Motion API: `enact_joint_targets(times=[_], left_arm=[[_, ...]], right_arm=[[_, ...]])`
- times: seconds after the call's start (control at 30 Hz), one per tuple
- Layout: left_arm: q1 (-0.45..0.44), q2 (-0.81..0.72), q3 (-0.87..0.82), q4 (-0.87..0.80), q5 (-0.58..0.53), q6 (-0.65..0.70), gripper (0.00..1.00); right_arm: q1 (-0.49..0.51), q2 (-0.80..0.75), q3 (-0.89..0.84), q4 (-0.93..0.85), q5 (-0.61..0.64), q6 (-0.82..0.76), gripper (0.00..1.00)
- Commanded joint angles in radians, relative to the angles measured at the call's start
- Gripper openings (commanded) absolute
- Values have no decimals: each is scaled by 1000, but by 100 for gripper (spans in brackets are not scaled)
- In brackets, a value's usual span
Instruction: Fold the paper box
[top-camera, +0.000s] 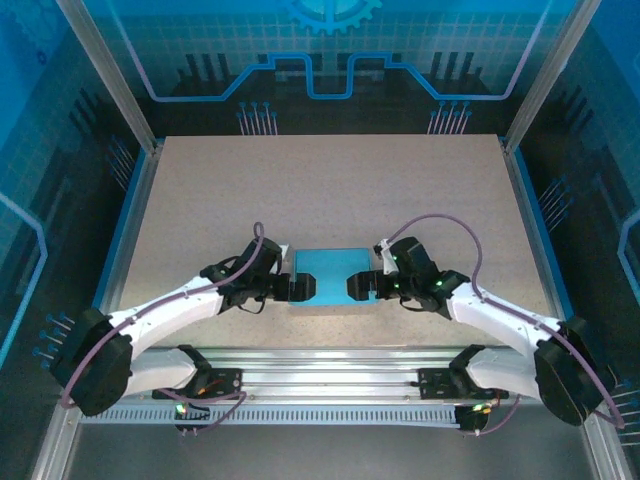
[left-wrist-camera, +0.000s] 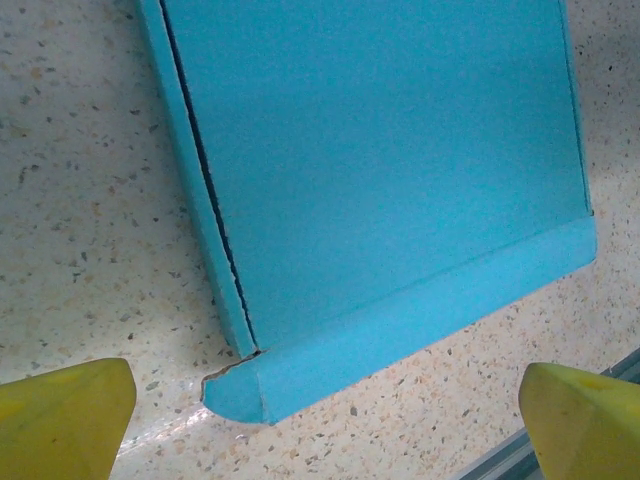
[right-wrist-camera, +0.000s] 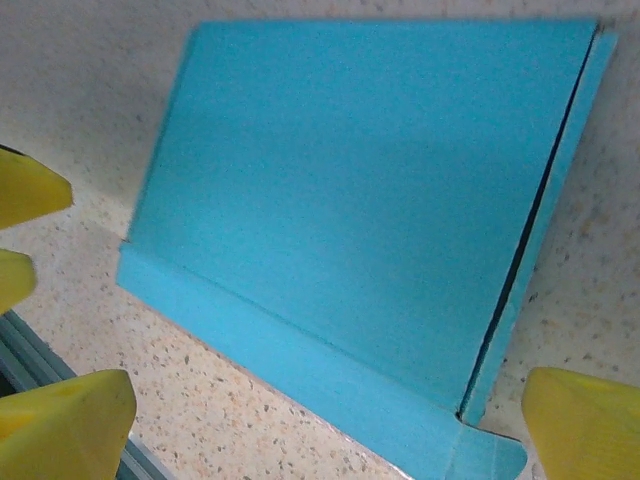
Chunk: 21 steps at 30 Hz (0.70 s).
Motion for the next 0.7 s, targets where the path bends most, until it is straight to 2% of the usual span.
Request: enact_joint_targets(times=[0.0, 0.33, 0.67], left_arm=[[5, 27, 11, 31, 42, -29, 99], [5, 141, 33, 67, 107, -22, 99], [5, 164, 53, 94, 111, 7, 99]], right_arm=[[-14, 40, -15, 38, -38, 35, 100], [-16, 87, -41, 83, -50, 60, 100], [-16, 117, -42, 121, -69, 51, 100]])
